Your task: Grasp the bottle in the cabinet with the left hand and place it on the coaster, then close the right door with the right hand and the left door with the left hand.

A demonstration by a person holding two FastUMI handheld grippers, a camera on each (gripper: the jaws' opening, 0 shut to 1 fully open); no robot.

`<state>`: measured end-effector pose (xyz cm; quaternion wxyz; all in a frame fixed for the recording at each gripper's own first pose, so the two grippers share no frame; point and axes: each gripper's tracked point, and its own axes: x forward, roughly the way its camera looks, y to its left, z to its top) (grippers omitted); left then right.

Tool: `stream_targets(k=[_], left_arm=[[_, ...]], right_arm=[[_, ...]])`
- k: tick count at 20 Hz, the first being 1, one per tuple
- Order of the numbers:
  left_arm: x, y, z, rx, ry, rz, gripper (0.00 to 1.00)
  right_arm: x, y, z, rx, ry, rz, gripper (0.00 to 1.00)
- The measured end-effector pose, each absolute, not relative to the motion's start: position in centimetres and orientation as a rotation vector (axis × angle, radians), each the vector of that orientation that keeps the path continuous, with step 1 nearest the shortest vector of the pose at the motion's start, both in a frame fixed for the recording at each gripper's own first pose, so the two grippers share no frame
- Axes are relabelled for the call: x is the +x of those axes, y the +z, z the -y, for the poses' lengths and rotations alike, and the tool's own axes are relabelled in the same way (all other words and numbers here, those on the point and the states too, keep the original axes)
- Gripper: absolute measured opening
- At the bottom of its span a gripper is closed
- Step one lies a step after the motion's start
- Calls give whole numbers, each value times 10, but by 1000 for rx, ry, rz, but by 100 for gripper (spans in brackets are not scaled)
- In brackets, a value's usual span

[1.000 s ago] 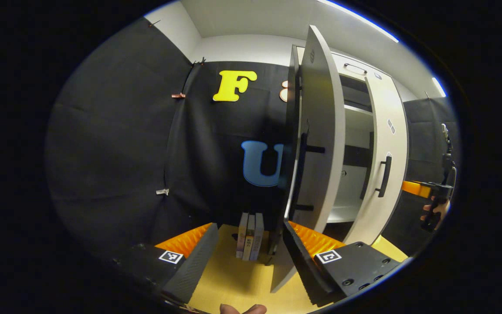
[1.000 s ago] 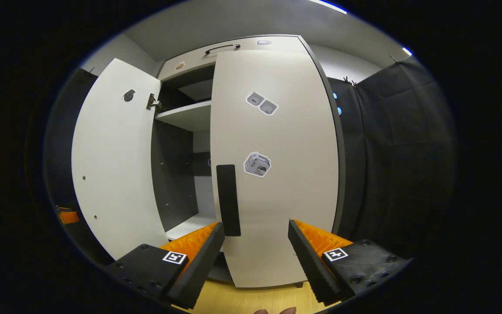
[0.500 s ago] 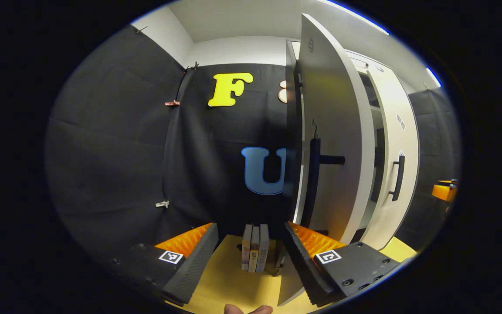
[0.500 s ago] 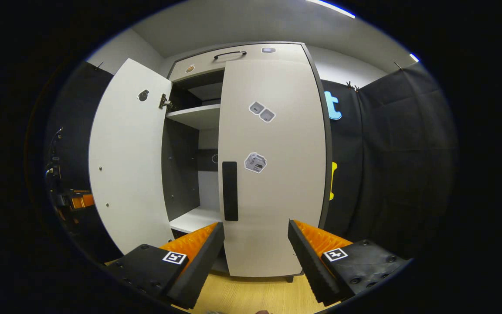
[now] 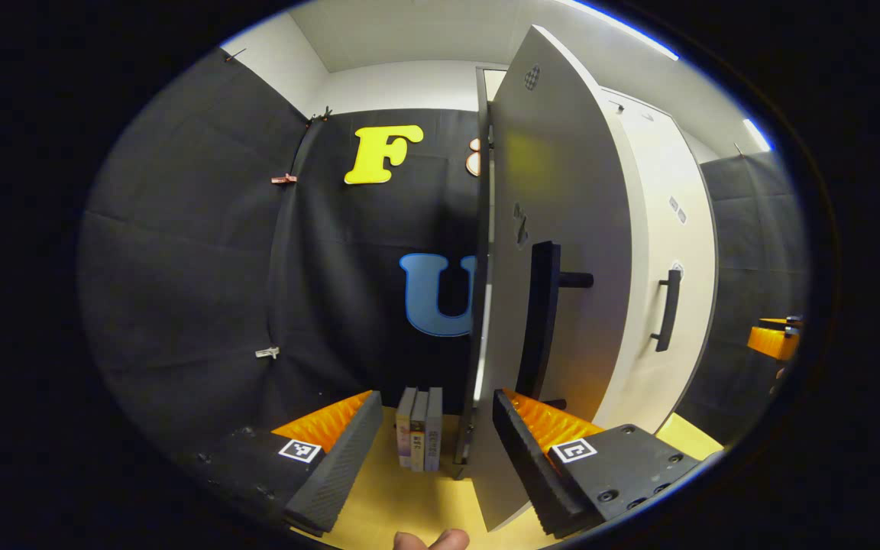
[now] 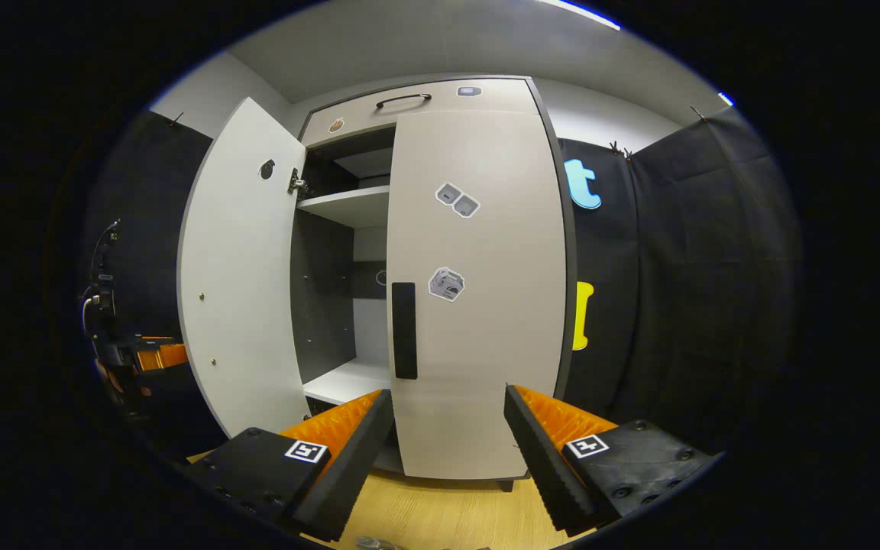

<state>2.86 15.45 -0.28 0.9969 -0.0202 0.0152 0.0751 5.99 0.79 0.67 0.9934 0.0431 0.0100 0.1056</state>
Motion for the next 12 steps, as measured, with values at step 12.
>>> stream_targets(k=[12], left_arm=[[71,-3,-51,-59,23,-47,95]], right_arm=[[60,7,18,97,212,-18,96]])
